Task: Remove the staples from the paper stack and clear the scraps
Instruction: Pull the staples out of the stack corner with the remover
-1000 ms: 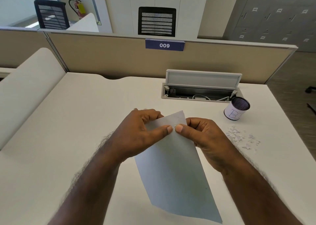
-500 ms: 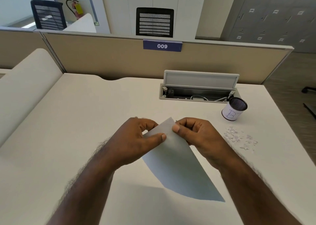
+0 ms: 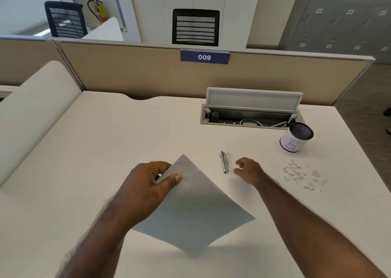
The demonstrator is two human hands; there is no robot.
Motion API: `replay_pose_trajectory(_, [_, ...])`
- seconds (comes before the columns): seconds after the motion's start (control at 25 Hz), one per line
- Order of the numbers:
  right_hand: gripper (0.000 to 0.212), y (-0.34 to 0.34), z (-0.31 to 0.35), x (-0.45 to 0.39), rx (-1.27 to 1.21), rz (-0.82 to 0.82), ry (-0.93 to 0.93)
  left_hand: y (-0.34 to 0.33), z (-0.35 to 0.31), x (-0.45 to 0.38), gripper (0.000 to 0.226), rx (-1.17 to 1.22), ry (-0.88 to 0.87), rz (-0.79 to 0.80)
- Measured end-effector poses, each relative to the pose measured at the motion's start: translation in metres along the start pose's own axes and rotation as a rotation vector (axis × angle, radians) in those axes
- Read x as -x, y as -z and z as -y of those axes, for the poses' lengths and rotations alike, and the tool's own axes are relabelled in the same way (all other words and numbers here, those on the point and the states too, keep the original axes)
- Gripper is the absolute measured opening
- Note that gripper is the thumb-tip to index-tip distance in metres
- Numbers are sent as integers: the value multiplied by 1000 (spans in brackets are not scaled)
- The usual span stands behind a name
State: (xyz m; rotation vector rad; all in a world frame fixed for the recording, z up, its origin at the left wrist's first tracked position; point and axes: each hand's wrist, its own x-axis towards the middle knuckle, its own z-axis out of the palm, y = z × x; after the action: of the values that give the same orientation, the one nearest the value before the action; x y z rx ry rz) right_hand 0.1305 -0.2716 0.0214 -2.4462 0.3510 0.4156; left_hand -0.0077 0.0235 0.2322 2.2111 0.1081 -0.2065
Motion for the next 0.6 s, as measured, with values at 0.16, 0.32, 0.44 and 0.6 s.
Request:
replay_pose_trajectory(0.16, [58,-26,10,-20,114,11,58,0,4,1,18,-34,-14,-15])
replay_pose_trajectory(0.32, [56,-35,30,-34,101,-62,5,1,6,3,20,-35,-7,-12])
replay_pose_trajectory(0.44, [40,-41,32,-39,124,-109,-24,1,5,4,23,11,25,10])
replay_pose_trajectory(0.6, [67,-31,23,-44,-12,-56,-100,2,5,4,24,134,73,41])
